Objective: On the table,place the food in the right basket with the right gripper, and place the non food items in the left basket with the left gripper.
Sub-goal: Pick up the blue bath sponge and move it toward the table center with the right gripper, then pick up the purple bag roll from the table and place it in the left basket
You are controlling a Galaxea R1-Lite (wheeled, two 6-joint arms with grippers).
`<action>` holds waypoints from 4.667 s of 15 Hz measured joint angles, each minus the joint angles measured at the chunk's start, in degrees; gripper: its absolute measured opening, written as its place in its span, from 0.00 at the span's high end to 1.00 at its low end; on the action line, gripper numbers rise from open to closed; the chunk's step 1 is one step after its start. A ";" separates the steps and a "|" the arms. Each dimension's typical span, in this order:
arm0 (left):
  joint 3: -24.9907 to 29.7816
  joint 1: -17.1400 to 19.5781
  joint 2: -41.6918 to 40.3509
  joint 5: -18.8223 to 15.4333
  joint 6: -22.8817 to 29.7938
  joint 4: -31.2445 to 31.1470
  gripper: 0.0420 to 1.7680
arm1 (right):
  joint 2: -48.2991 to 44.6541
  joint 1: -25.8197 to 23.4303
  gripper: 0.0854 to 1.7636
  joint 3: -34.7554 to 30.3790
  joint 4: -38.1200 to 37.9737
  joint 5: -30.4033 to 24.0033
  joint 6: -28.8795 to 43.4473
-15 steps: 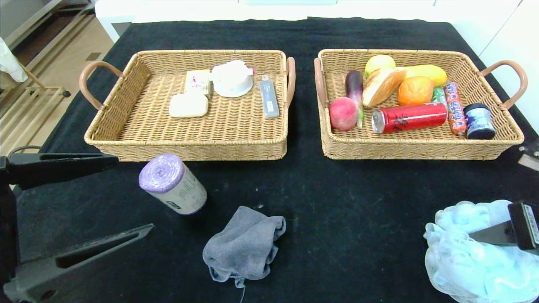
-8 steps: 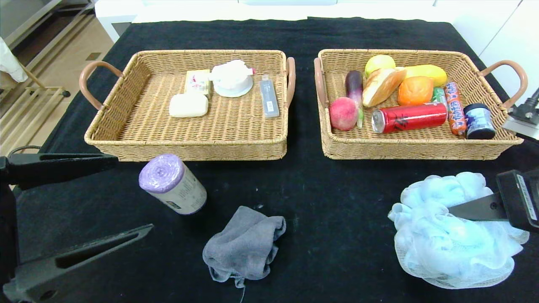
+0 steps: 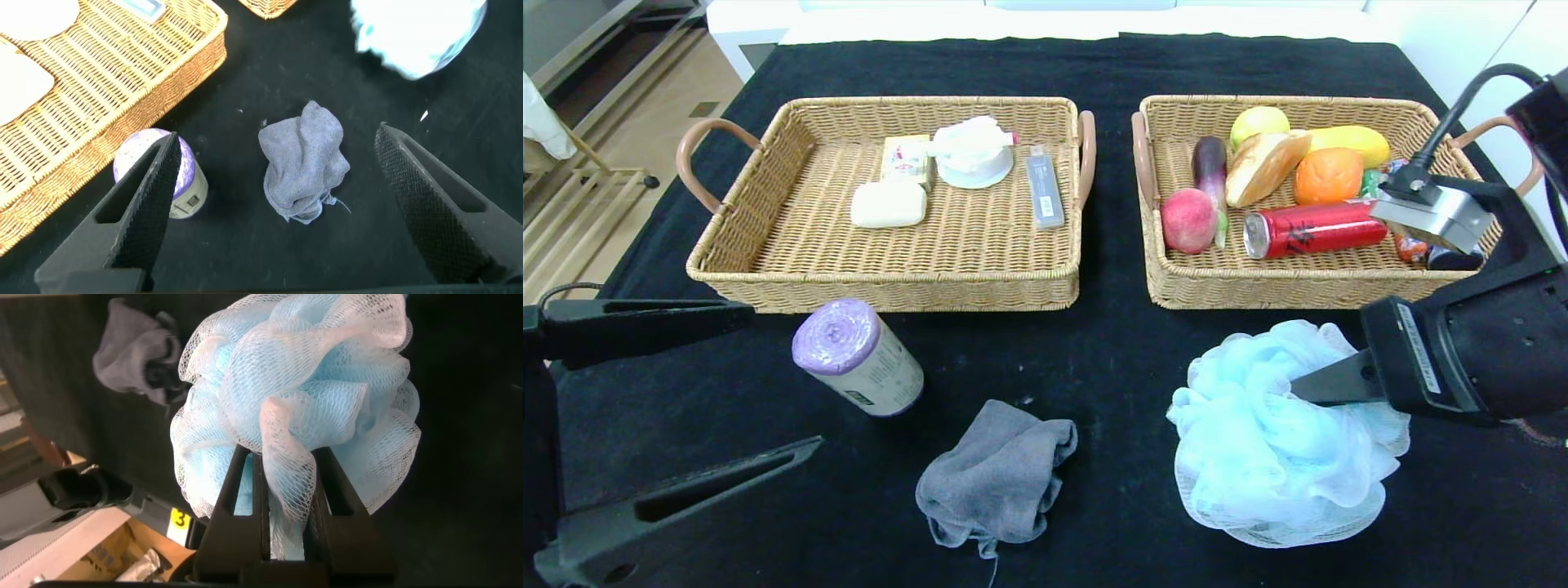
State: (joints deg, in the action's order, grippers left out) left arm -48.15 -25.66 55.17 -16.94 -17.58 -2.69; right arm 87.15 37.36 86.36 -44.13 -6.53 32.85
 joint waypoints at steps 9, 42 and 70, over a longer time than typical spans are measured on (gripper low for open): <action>0.00 0.00 0.00 -0.02 0.00 0.02 0.03 | 7.39 6.62 0.87 7.22 0.96 0.17 0.28; 0.00 0.00 -0.05 -0.11 -0.11 0.05 0.03 | 9.79 5.74 0.10 9.09 2.40 3.07 -5.92; 0.39 -0.07 2.73 -0.55 0.00 0.00 0.03 | -17.86 -27.03 0.04 -20.04 17.94 -31.00 -49.30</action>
State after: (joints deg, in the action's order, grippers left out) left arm -47.76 -25.73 57.91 -17.49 -17.58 -2.69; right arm 69.29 10.34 66.32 -26.19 -37.53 -16.45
